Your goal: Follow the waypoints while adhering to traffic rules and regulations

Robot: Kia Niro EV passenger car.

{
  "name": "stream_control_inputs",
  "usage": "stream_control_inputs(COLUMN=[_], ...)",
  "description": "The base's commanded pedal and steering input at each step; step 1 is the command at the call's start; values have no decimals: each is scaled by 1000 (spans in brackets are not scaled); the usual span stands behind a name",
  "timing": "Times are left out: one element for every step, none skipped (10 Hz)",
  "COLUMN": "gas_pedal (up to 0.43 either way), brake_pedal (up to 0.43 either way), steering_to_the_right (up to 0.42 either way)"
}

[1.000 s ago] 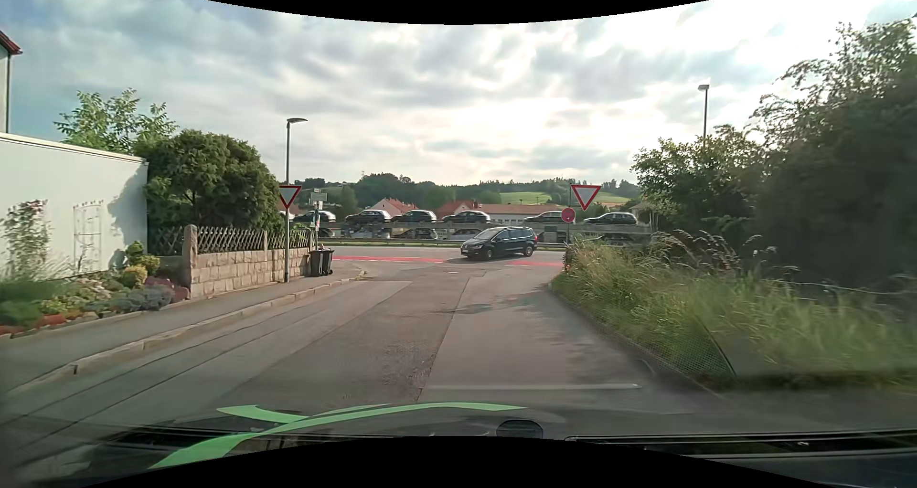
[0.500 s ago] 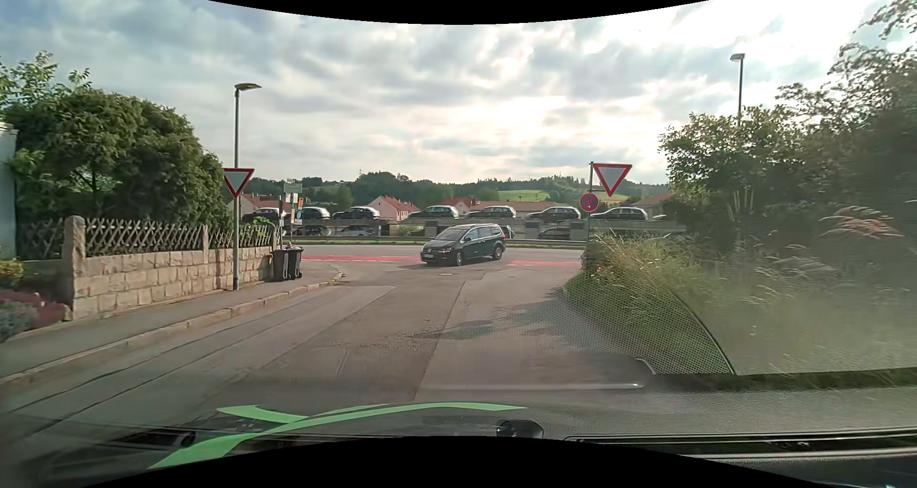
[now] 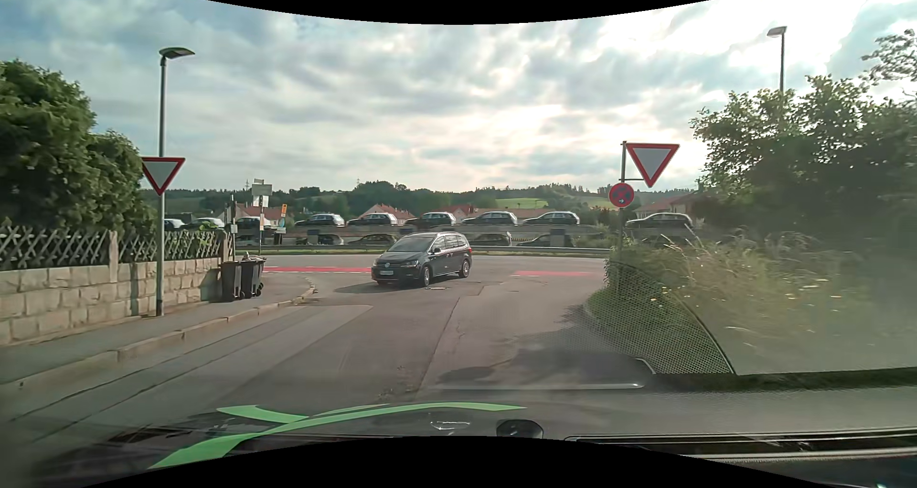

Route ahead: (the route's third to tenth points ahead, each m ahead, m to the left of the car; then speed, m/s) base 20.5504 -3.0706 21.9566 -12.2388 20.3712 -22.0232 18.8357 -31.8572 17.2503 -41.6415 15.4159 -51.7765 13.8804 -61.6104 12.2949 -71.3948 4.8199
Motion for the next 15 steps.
stream_control_inputs(gas_pedal=[0,0,0,0,0,0,0,0,0,0,0,0,0,0,0], brake_pedal=[110,104,98,91,61,49,61,49,49,49,49,55,61,61,55], steering_to_the_right=[14,18,23,29,34,36,36,36,37,40,46,56,66,76,85])
